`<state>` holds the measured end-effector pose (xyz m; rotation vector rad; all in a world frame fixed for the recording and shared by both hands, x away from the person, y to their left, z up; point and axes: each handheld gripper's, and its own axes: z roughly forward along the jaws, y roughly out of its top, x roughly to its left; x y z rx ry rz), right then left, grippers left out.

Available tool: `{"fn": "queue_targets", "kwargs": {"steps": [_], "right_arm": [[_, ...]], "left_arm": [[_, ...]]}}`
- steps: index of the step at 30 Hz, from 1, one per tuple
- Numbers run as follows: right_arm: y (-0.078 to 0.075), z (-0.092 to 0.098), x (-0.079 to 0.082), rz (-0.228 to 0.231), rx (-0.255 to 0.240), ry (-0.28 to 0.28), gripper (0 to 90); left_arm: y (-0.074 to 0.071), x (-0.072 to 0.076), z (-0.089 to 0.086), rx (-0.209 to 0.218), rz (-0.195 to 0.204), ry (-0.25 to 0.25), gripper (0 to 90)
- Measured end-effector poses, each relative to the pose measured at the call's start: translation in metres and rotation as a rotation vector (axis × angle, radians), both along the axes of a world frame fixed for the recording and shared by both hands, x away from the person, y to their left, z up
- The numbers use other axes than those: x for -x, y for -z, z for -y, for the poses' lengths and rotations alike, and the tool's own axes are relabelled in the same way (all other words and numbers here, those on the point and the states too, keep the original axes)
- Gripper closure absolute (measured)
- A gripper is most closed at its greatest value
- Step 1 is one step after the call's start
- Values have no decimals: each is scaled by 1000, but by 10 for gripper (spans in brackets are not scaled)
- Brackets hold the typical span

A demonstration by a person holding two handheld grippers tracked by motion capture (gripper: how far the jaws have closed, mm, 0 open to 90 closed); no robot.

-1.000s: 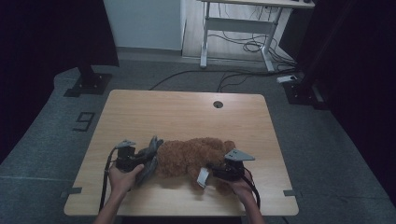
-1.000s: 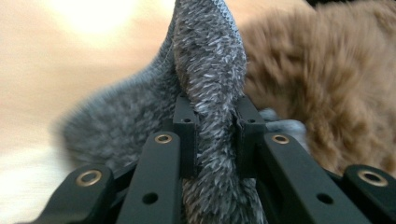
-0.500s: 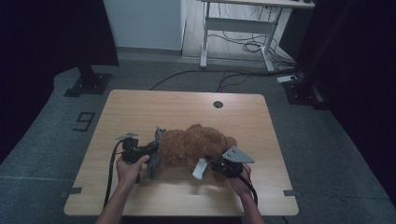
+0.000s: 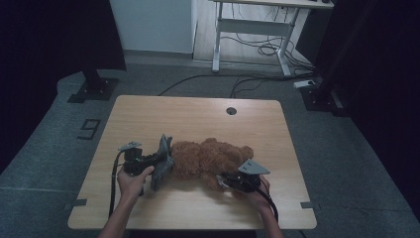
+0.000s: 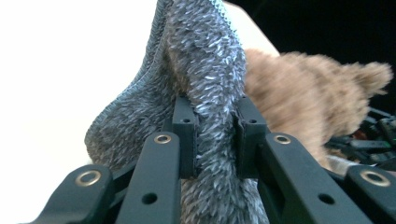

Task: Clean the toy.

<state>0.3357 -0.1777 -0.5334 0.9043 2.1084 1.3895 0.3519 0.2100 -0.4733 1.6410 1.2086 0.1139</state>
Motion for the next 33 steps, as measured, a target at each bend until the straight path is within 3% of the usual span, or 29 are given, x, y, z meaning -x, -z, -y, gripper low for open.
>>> {"fn": "queue_targets", "kwargs": {"steps": [4,7,11,16,18,21,23,26,29,33], "right_arm": [[0,1,0,-5,-7,-1,441],[0,1,1,-8,-12,3,428],[0,1,1,-11,-17,11,421],[0,0,2,-10,-23,15,412],[0,0,2,-11,-23,16,411],[0,0,3,-16,-22,15,411],[1,0,2,-21,-23,17,411],[3,-1,2,-37,-14,21,415],[4,-4,2,-36,1,20,425],[4,-3,2,-36,-1,22,441]], "left_arm": [[-32,6,20,-31,96,43,738],[-46,2,56,-69,118,117,736],[-52,-7,113,-130,146,198,747],[-52,-13,181,-178,141,291,751],[-52,-11,200,-188,148,317,751],[-45,-5,226,-269,188,327,751],[-37,-6,230,-285,171,319,751],[-28,-11,224,-260,126,315,755],[-25,-14,210,-240,104,300,758],[-29,-15,187,-261,102,249,756]]}}
